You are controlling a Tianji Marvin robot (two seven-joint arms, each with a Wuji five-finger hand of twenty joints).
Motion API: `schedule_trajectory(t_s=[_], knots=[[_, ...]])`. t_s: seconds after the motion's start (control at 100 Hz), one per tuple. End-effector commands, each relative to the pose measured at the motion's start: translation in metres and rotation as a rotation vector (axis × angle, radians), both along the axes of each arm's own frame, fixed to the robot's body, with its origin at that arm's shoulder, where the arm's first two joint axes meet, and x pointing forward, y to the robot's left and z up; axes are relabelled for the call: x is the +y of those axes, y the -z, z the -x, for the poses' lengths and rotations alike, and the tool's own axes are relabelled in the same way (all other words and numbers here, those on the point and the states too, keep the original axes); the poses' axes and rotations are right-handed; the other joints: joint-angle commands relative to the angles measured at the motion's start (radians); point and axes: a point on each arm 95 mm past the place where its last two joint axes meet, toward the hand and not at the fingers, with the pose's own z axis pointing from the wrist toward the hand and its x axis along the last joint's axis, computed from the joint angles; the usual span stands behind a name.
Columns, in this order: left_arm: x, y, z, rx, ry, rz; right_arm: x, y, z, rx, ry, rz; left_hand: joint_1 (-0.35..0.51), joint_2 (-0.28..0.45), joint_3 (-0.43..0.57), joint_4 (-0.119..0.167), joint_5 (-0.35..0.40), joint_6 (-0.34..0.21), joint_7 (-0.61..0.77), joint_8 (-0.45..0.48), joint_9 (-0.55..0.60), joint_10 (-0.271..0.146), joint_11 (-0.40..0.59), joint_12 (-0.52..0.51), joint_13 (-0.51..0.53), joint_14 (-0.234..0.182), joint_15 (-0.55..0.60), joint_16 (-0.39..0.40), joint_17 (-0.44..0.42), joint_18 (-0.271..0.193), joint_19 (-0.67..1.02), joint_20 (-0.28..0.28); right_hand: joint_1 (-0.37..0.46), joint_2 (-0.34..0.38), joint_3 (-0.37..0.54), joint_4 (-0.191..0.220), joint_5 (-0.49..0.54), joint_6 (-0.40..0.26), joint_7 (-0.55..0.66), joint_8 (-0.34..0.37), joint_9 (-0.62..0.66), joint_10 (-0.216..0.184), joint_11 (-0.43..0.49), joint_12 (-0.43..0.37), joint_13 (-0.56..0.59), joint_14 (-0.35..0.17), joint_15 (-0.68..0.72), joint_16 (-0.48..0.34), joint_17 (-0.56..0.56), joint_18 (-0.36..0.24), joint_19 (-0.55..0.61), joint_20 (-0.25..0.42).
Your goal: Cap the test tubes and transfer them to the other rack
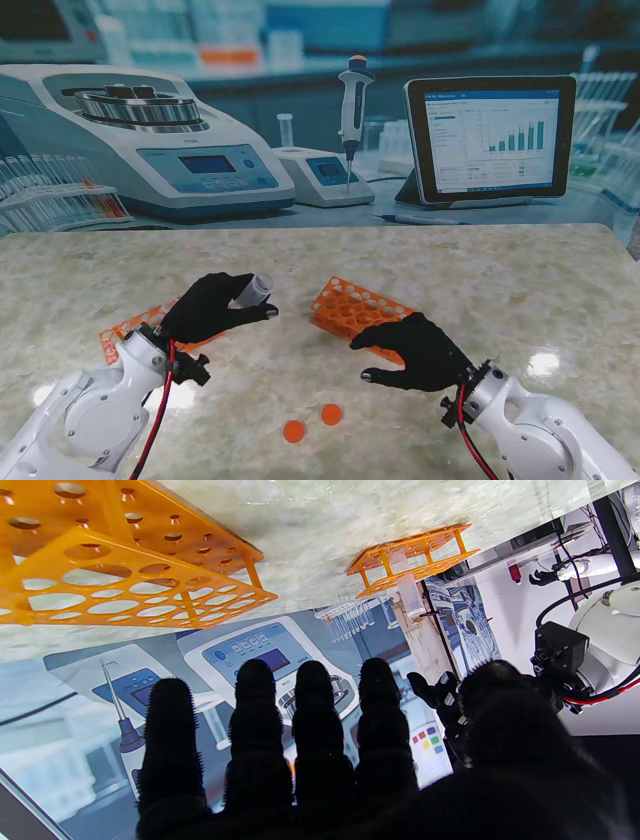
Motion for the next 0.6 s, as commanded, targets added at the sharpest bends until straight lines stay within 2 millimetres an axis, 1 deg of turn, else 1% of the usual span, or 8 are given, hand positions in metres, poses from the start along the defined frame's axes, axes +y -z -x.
schedule_trajectory(t_s=[0.0, 0.13, 0.21, 0.28, 0.34, 0.37, 0.43, 0.59], knots=[[-0.007, -0.001, 0.0, 0.008, 0.012, 0.014, 0.002, 0.0, 0.003, 0.003, -0.003, -0.006, 0.057, 0.113, 0.103, 0.042, 0.009, -0.011, 0.058, 0.03, 0.0, -0.023, 0.047, 0.055, 0.061, 0.006, 0.049, 0.038, 0.038, 0.032, 0.061, 0.012, 0.017, 0.046, -0.022, 0.021, -0.017, -0.003, -0.004, 0.011, -0.008, 0.001, 0.001, 0.006, -0.026, 0.0, -0.033, -0.001, -0.009, -0.013, -0.014, 0.009], [-0.015, 0.0, -0.003, 0.031, 0.022, 0.044, 0.001, 0.0, 0.003, 0.001, -0.001, -0.008, 0.054, 0.113, 0.101, 0.039, 0.013, 0.003, 0.069, 0.047, 0.006, -0.012, 0.088, 0.104, 0.11, 0.003, 0.134, 0.082, 0.133, 0.023, 0.138, 0.015, 0.018, 0.045, -0.022, 0.021, -0.017, -0.001, -0.004, 0.011, -0.008, 0.001, 0.001, 0.006, -0.026, 0.001, -0.034, -0.001, -0.008, -0.012, -0.013, 0.009], [-0.019, 0.002, -0.003, 0.055, 0.031, 0.059, 0.001, 0.0, 0.004, 0.0, 0.0, -0.008, 0.056, 0.112, 0.099, 0.03, 0.009, 0.016, 0.08, 0.062, 0.005, 0.0, 0.105, 0.124, 0.116, 0.008, 0.222, 0.135, 0.266, 0.012, 0.36, 0.049, 0.018, 0.045, -0.022, 0.021, -0.017, -0.002, -0.004, 0.011, -0.008, 0.004, 0.001, 0.006, -0.026, 0.001, -0.034, -0.001, -0.007, -0.012, -0.012, 0.009], [-0.023, 0.003, -0.004, 0.072, 0.035, 0.077, 0.001, 0.0, 0.004, 0.0, -0.001, -0.009, 0.045, 0.097, 0.097, 0.021, 0.013, 0.017, 0.09, 0.065, 0.012, 0.006, 0.121, 0.13, 0.154, -0.043, 0.325, 0.186, 0.43, 0.043, 0.598, 0.067, 0.018, 0.045, -0.022, 0.021, -0.017, -0.001, -0.004, 0.011, -0.008, 0.0, 0.001, 0.006, -0.026, 0.0, -0.034, -0.001, -0.006, -0.012, -0.012, 0.009], [-0.026, 0.005, -0.006, 0.084, 0.036, 0.092, 0.001, 0.0, 0.004, 0.0, -0.001, -0.009, 0.037, 0.079, 0.096, 0.014, 0.016, 0.015, 0.094, 0.065, 0.013, 0.009, 0.124, 0.13, 0.16, -0.052, 0.35, 0.199, 0.53, 0.032, 0.729, 0.088, 0.018, 0.046, -0.022, 0.021, -0.017, -0.001, -0.004, 0.011, -0.008, 0.002, 0.002, 0.006, -0.026, 0.002, -0.034, -0.001, -0.006, -0.011, -0.012, 0.01], [-0.027, 0.006, -0.006, 0.088, 0.036, 0.1, 0.001, 0.0, 0.004, 0.001, -0.001, -0.009, 0.032, 0.067, 0.096, 0.01, 0.018, 0.012, 0.095, 0.063, 0.015, 0.011, 0.123, 0.128, 0.162, -0.052, 0.359, 0.207, 0.56, 0.016, 0.787, 0.104, 0.017, 0.045, -0.023, 0.021, -0.016, -0.002, -0.003, 0.011, -0.008, 0.001, 0.001, 0.006, -0.026, 0.0, -0.034, -0.001, -0.005, -0.011, -0.012, 0.01], [-0.029, 0.008, -0.008, 0.098, 0.036, 0.118, 0.001, 0.0, 0.004, 0.001, -0.002, -0.008, 0.026, 0.036, 0.094, 0.003, 0.023, 0.006, 0.098, 0.059, 0.016, 0.016, 0.116, 0.122, 0.17, -0.049, 0.369, 0.221, 0.587, -0.059, 0.892, 0.165, 0.018, 0.046, -0.022, 0.021, -0.017, -0.002, -0.004, 0.011, -0.007, 0.003, 0.002, 0.006, -0.027, 0.001, -0.034, -0.001, -0.005, -0.012, -0.011, 0.01], [-0.033, 0.013, -0.011, 0.127, 0.045, 0.135, 0.001, 0.0, 0.004, 0.001, -0.003, -0.008, 0.014, -0.016, 0.101, 0.0, 0.018, -0.012, 0.107, 0.041, 0.013, 0.02, 0.099, 0.112, 0.174, -0.038, 0.388, 0.262, 0.611, -0.182, 1.008, 0.281, 0.017, 0.046, -0.023, 0.021, -0.015, -0.004, -0.002, 0.011, -0.007, 0.001, 0.002, 0.006, -0.027, 0.001, -0.034, -0.001, -0.005, -0.012, -0.011, 0.01]])
